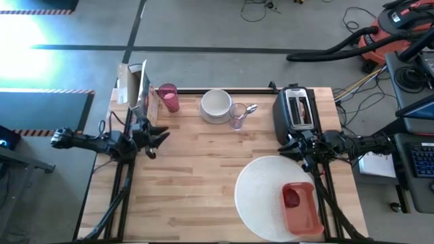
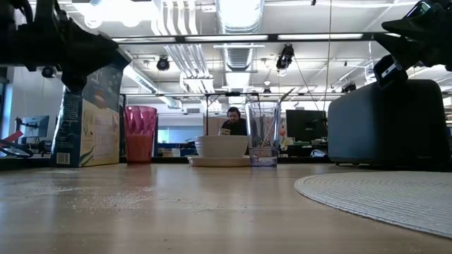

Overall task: Arrange a breakfast setting
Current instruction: Move the white bowl to the center of the table

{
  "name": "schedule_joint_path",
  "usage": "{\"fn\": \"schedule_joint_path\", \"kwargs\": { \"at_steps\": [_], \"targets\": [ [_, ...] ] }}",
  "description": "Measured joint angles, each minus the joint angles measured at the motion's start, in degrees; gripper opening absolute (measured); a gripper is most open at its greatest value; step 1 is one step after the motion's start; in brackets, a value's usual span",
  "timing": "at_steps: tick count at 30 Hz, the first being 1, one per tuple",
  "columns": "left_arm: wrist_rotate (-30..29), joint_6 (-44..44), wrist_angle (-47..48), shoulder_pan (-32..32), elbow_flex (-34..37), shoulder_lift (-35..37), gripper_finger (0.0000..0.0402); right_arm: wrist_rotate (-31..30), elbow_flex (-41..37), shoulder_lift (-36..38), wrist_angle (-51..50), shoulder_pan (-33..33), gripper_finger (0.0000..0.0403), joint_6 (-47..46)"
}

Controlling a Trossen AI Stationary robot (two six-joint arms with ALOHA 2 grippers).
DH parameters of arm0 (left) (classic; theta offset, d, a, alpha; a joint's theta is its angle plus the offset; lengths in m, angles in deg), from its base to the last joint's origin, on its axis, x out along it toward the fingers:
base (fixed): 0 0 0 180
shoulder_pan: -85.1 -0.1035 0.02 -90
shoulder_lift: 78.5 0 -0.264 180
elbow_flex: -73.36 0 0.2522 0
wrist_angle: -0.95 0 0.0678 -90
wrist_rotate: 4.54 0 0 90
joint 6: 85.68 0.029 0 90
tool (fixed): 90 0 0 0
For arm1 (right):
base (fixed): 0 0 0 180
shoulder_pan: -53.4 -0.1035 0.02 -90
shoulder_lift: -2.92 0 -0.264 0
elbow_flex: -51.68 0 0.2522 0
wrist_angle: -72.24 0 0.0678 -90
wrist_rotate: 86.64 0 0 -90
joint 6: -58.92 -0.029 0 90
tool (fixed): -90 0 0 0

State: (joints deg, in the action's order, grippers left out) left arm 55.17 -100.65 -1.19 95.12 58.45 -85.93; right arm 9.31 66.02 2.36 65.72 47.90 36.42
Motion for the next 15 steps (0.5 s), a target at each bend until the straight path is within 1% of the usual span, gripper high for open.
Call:
{"fn": "schedule_joint_path", "kwargs": {
  "at_steps": [5,7,10,15],
  "targets": [
    [1.59,-6.59,-1.57,0.00,0.00,-4.27,0.0125,-0.02,-0.01,0.00,0.02,0.01,0.0068,0.00],
    [1.94,-6.69,-0.67,0.00,-0.62,-5.65,0.0125,0.00,-0.02,-0.02,0.00,0.01,0.0068,0.00],
    [0.43,-6.69,1.63,0.00,-2.70,-8.47,0.0125,0.00,0.00,-0.02,0.00,0.02,0.0068,0.00],
    [-0.18,-6.65,4.55,0.00,-8.09,-16.12,0.0125,0.00,-0.01,-0.02,-0.11,0.02,0.0068,0.00]
  ]
}}
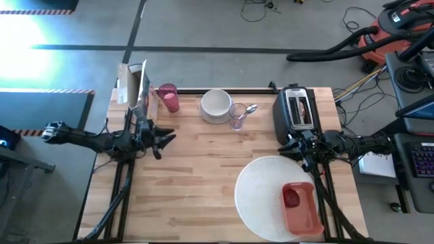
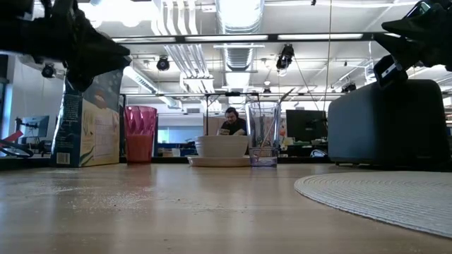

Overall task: Arrange a breakfast setting
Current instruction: Move the white bowl to the center of the table

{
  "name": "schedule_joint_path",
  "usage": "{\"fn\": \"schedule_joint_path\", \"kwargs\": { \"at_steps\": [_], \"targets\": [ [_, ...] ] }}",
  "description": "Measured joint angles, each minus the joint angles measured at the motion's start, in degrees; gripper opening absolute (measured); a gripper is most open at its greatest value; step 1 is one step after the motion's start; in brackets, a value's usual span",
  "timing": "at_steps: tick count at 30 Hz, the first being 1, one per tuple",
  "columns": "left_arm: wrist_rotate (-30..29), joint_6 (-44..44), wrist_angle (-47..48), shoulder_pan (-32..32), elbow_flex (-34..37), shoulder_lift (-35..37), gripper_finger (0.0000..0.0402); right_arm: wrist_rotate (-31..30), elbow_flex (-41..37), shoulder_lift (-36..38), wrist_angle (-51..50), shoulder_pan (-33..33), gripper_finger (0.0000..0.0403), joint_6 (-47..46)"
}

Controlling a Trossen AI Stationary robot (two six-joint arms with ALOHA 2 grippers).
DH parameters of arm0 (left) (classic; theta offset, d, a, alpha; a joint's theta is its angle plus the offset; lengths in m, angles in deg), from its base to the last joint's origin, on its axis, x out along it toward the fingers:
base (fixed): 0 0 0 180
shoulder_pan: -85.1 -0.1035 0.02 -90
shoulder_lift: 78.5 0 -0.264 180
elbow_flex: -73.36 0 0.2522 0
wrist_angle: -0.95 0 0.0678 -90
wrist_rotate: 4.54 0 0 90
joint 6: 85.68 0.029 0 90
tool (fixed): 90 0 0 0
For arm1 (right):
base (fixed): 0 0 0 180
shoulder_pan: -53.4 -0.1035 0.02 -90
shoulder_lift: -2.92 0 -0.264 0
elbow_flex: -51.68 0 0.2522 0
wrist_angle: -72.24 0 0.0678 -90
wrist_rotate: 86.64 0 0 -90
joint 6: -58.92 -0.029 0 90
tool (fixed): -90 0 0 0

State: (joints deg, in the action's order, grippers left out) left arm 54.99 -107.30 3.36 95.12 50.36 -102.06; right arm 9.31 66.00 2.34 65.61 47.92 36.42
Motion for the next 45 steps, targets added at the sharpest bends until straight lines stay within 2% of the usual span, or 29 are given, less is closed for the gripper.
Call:
{"fn": "schedule_joint_path", "kwargs": {
  "at_steps": [9,18,24,29,36,45],
  "targets": [
    [-4.68,-3.23,14.78,-0.39,-12.46,-16.20,0.0125,0.00,0.01,0.02,-0.02,-0.02,0.0068,0.00],
    [-10.18,-3.24,18.24,-0.48,-22.84,-29.60,0.0125,-0.01,0.00,0.00,-0.04,-0.01,0.0068,0.00],
    [-13.25,-13.47,31.96,-0.85,-29.70,-35.74,0.0125,-0.02,0.00,0.00,-0.04,-0.02,0.0068,0.00],
    [-11.92,-15.28,36.62,-2.93,-33.83,-39.00,0.0125,0.00,0.01,0.00,-0.07,-0.01,0.0068,0.00],
    [-5.93,-18.79,40.11,-8.20,-35.11,-41.87,0.0125,0.00,-0.01,0.00,-0.43,0.00,0.0068,0.00],
    [9.55,-17.00,41.57,-18.68,-38.47,-47.55,0.0125,0.00,0.01,0.00,-0.90,0.00,0.0068,0.00]
  ]
}}
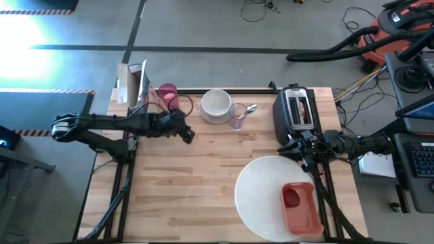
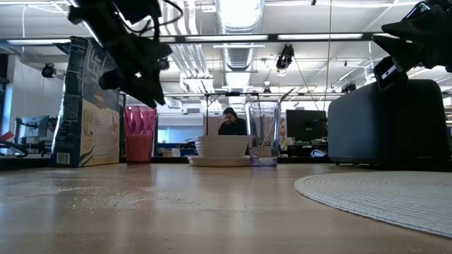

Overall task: Arrange a breakfast setting
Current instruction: Move the white bowl to the center of the table

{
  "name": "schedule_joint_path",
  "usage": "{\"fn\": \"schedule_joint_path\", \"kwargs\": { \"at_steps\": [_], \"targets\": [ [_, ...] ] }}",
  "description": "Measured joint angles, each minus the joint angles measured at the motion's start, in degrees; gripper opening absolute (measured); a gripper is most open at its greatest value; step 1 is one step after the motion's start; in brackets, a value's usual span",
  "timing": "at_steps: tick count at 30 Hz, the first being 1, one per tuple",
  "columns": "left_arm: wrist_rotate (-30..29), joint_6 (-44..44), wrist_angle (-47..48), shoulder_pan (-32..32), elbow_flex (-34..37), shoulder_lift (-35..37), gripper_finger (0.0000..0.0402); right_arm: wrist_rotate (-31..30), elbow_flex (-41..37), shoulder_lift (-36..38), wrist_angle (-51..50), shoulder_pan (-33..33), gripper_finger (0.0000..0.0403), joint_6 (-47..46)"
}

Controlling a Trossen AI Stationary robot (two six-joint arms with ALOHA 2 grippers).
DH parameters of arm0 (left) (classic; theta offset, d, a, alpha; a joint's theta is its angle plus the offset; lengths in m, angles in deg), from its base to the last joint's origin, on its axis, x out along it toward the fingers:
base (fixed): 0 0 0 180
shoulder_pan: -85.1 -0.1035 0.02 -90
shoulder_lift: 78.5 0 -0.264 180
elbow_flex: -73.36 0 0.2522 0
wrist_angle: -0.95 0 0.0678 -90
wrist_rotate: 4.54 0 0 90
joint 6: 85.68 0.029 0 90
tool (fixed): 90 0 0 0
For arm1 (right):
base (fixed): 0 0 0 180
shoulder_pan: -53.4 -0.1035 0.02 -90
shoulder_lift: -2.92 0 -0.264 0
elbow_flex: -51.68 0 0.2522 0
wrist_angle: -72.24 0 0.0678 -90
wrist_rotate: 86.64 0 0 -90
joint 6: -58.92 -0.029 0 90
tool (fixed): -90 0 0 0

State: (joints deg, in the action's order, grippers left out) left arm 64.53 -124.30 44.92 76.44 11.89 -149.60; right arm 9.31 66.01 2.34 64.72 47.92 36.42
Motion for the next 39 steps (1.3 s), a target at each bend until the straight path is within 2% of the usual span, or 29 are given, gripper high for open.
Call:
{"fn": "schedule_joint_path", "kwargs": {
  "at_steps": [3,12,16,25,39],
  "targets": [
    [3.87,0.52,2.84,-2.24,-3.08,-3.18,0.0125,-0.01,0.00,0.00,-0.02,0.00,0.0068,0.00],
    [5.37,1.01,16.49,-4.39,-17.77,-14.86,0.0125,0.00,-0.02,0.00,-0.04,0.00,0.0068,0.00],
    [8.92,2.06,18.30,-5.22,-21.59,-18.81,0.0125,-0.01,-0.01,0.00,-0.04,0.00,0.0068,0.00],
    [15.04,2.13,18.34,-5.50,-23.78,-24.36,0.0125,0.00,-0.01,0.01,-0.04,-0.01,0.0068,0.00],
    [18.44,2.44,18.30,-5.48,-23.48,-24.71,0.0125,0.00,-0.02,0.02,-0.04,-0.02,0.0068,0.00]
  ]
}}
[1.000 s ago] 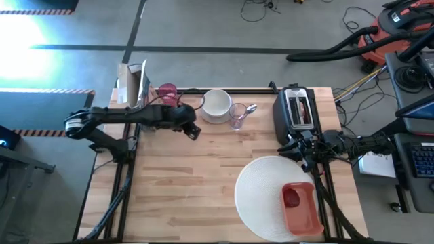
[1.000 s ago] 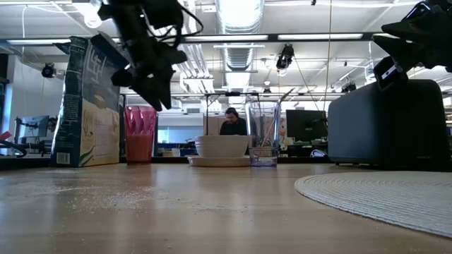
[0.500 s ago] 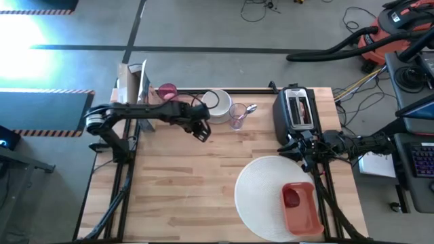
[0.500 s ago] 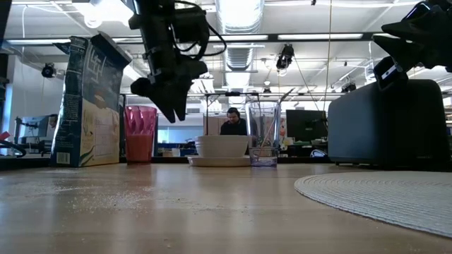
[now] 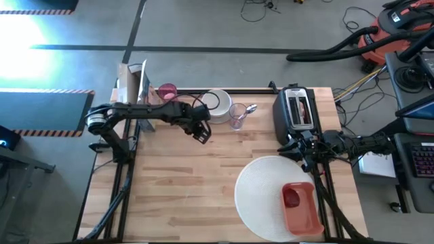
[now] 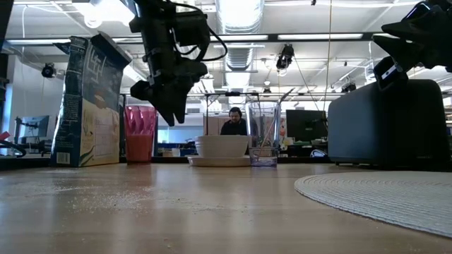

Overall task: Arrange a breakfast setting
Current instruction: Move the white bowl to the center of the table

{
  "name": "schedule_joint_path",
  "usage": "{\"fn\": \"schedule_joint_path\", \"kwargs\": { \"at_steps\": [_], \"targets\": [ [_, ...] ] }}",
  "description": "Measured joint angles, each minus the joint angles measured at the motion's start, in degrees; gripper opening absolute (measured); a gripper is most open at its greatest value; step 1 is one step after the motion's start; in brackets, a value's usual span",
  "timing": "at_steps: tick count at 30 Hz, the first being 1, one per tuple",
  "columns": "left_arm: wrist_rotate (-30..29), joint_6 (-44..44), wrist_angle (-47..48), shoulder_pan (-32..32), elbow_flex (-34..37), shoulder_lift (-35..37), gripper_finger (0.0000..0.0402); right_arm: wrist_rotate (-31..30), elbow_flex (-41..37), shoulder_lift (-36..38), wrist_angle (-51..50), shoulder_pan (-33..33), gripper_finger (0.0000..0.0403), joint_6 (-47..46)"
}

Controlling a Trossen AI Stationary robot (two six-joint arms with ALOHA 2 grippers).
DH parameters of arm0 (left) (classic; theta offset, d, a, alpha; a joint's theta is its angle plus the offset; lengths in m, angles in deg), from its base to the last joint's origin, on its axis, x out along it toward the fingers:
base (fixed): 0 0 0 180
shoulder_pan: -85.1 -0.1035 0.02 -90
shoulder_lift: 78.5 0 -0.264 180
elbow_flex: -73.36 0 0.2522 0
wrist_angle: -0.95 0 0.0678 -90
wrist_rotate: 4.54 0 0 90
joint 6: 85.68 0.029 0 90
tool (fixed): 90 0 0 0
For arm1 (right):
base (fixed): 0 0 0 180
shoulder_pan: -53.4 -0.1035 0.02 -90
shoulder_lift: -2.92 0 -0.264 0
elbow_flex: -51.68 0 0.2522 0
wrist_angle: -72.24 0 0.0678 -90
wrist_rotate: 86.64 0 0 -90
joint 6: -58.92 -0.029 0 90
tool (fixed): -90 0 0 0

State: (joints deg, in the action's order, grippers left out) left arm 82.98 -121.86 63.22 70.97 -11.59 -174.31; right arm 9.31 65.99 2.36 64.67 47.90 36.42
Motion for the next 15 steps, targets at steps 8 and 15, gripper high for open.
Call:
{"fn": "schedule_joint_path", "kwargs": {
  "at_steps": [8,15],
  "targets": [
    [-0.69,10.09,-2.67,0.04,-1.35,0.04,0.0125,0.00,0.02,0.00,0.00,0.00,0.0068,0.00],
    [-3.08,30.00,-12.58,-0.20,-1.18,0.07,0.0125,-0.01,0.00,-0.02,0.00,0.01,0.0068,0.00]
  ]
}}
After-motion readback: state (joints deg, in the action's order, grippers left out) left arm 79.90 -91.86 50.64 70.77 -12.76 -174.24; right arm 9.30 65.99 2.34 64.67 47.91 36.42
